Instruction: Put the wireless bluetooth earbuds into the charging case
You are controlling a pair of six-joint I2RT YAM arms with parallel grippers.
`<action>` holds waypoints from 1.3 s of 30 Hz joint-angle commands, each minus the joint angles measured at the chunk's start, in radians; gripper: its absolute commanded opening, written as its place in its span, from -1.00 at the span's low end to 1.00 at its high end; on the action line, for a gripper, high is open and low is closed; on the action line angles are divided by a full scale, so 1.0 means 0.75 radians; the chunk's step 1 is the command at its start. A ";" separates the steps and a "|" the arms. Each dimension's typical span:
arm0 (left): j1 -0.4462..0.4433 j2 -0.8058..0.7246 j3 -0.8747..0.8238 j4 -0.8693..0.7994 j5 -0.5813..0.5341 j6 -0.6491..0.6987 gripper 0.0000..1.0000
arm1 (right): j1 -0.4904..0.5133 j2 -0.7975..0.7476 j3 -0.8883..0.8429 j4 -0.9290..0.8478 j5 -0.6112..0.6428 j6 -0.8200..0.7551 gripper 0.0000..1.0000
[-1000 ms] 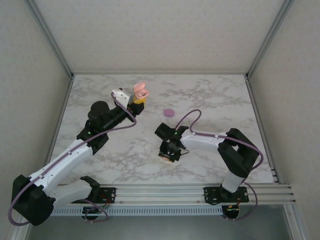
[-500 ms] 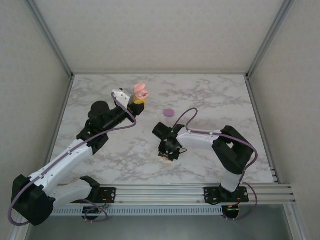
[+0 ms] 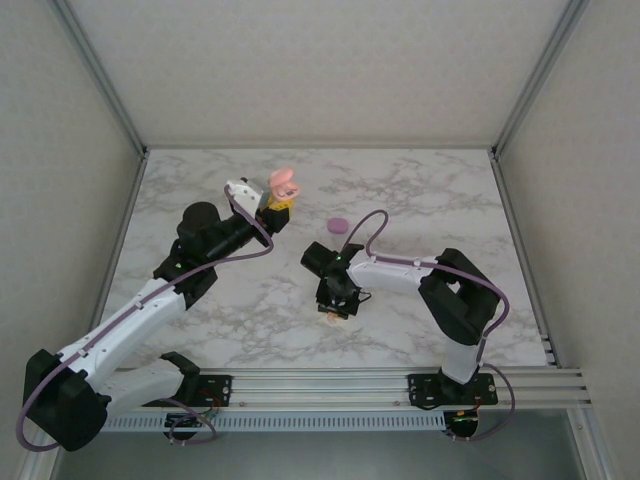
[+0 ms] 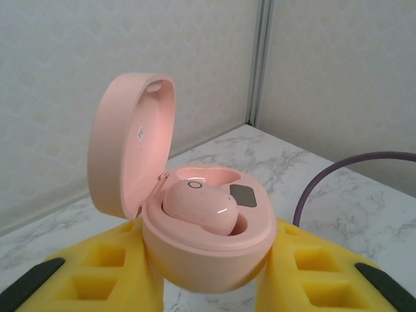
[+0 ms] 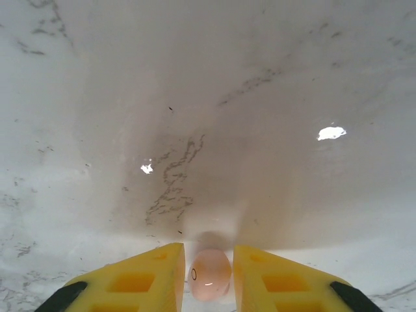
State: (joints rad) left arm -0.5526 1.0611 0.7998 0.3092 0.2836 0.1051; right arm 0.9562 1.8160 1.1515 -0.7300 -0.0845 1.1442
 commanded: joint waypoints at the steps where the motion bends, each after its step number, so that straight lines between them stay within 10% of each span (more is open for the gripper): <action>1: 0.014 0.002 0.016 0.009 0.036 -0.001 -0.51 | 0.013 0.027 0.035 -0.074 0.043 -0.041 -0.48; 39: 0.013 0.012 0.027 -0.004 0.041 -0.006 -0.51 | 0.067 0.074 0.043 -0.097 -0.008 0.037 -0.49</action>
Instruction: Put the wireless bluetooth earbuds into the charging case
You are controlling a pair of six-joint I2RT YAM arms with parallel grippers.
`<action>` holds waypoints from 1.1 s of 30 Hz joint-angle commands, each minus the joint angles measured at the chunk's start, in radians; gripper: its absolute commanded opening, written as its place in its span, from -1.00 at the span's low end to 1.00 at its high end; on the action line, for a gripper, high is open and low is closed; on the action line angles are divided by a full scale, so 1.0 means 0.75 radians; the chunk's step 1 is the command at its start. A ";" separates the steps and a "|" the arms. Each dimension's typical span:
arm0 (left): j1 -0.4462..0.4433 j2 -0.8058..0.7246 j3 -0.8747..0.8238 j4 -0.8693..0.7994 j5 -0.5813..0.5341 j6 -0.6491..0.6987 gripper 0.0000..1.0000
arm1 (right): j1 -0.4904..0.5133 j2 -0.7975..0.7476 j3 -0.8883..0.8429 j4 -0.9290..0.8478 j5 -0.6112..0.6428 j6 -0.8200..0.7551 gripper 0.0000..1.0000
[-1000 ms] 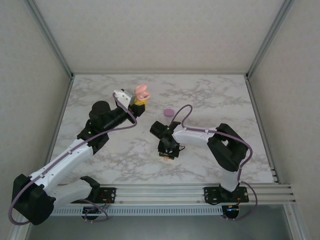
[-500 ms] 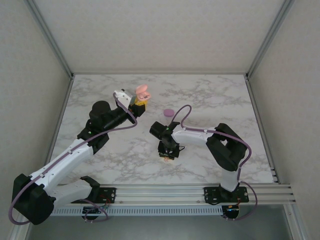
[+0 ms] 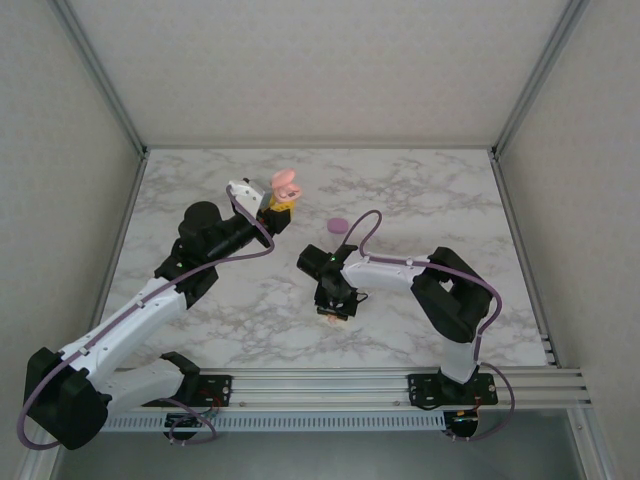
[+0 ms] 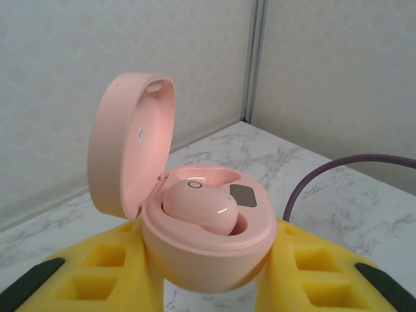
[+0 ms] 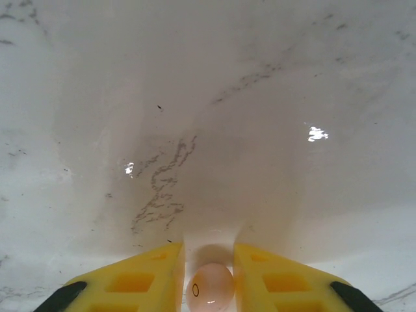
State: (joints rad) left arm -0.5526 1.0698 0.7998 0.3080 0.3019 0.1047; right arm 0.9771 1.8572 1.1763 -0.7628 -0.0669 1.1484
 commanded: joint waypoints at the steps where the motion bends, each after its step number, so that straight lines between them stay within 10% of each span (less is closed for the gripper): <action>1: 0.013 -0.001 0.027 -0.003 0.018 -0.007 -0.51 | 0.039 0.020 0.012 -0.059 -0.035 0.031 -0.49; 22: 0.016 0.019 0.024 0.018 0.060 -0.021 -0.51 | -0.093 -0.344 0.043 0.026 0.055 -0.216 -0.64; 33: 0.014 0.179 0.059 0.184 0.474 -0.059 -0.50 | -0.472 -0.664 0.374 0.204 -0.543 -0.750 -0.61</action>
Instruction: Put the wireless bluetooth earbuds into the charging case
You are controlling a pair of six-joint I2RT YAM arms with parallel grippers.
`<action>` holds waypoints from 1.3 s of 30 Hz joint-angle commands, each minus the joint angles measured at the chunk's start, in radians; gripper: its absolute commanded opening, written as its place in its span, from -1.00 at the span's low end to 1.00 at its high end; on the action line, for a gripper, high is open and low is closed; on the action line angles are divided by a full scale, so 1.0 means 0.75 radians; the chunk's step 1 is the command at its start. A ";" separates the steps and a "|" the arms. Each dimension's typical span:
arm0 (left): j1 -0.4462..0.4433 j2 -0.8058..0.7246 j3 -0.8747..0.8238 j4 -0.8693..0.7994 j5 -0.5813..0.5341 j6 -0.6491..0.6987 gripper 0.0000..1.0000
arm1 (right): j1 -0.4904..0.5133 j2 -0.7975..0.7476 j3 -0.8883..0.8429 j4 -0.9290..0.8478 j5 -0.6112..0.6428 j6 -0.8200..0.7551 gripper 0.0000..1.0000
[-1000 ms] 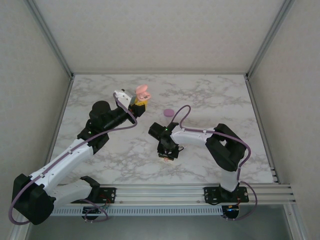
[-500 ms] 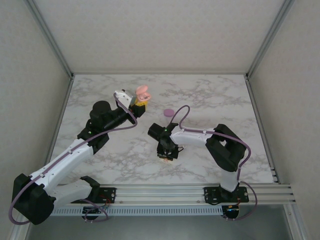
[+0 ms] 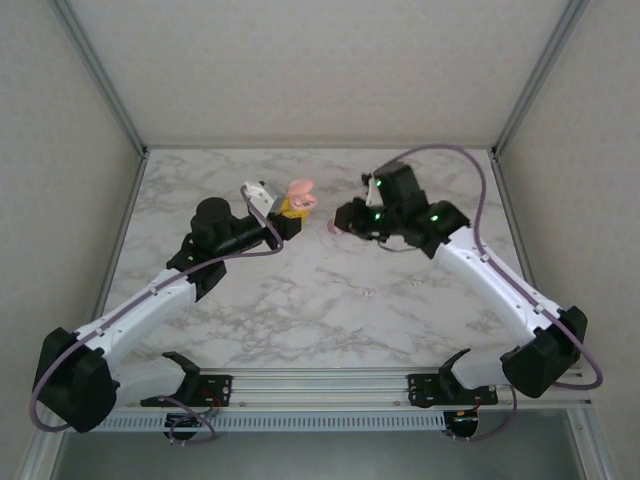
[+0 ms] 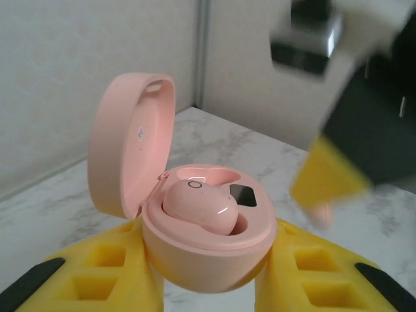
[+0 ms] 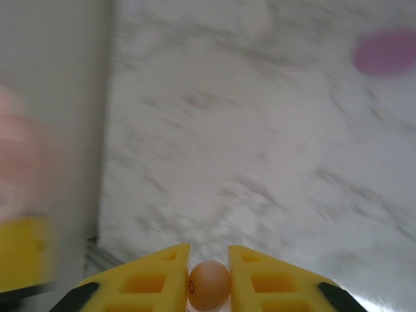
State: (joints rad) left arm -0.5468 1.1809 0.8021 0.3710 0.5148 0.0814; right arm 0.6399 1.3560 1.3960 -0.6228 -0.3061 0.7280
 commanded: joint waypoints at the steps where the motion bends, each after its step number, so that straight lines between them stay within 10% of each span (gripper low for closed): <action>1: 0.004 0.045 0.070 0.094 0.225 -0.024 -0.50 | -0.038 0.009 0.107 0.039 -0.280 -0.204 -0.61; 8: -0.003 0.087 0.167 0.003 0.362 0.005 -0.51 | -0.080 0.061 0.207 0.118 -0.542 -0.286 -0.61; 39: -0.017 0.072 0.260 -0.072 0.491 -0.033 -0.52 | -0.140 -0.019 0.119 0.138 -0.484 -0.367 -0.62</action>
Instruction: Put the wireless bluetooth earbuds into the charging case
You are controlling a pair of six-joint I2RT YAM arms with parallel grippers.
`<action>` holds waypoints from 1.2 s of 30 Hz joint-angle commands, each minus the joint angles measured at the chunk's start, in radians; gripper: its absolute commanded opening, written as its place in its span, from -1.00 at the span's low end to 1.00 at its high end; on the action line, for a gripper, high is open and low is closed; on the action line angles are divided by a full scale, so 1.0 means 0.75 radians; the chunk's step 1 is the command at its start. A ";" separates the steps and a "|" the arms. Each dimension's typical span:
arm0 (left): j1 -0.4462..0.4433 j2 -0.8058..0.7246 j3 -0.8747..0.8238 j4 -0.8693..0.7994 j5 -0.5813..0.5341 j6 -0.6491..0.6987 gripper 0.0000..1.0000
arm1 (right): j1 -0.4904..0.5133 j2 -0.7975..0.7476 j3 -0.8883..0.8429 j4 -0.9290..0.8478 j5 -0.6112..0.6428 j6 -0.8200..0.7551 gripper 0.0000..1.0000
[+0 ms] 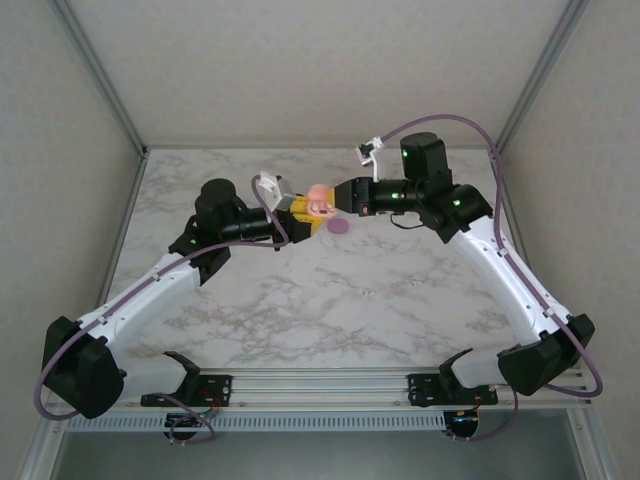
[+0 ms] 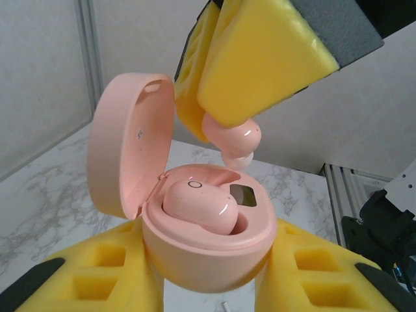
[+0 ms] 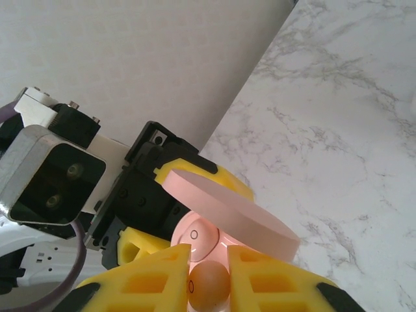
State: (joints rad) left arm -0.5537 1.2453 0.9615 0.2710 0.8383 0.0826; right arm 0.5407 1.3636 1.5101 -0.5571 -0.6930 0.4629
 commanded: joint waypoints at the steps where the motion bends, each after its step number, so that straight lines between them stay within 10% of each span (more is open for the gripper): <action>1: -0.007 -0.013 0.047 0.069 0.064 -0.043 -0.52 | -0.009 -0.029 -0.038 0.061 0.031 -0.009 -0.62; 36: -0.013 -0.005 0.056 0.104 0.026 -0.081 -0.52 | -0.009 -0.058 -0.011 0.082 0.138 -0.005 -0.08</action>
State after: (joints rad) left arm -0.5552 1.2461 0.9646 0.3199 0.8371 0.0036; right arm 0.5400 1.3293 1.4609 -0.4881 -0.6178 0.4408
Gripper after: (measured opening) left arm 0.334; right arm 0.456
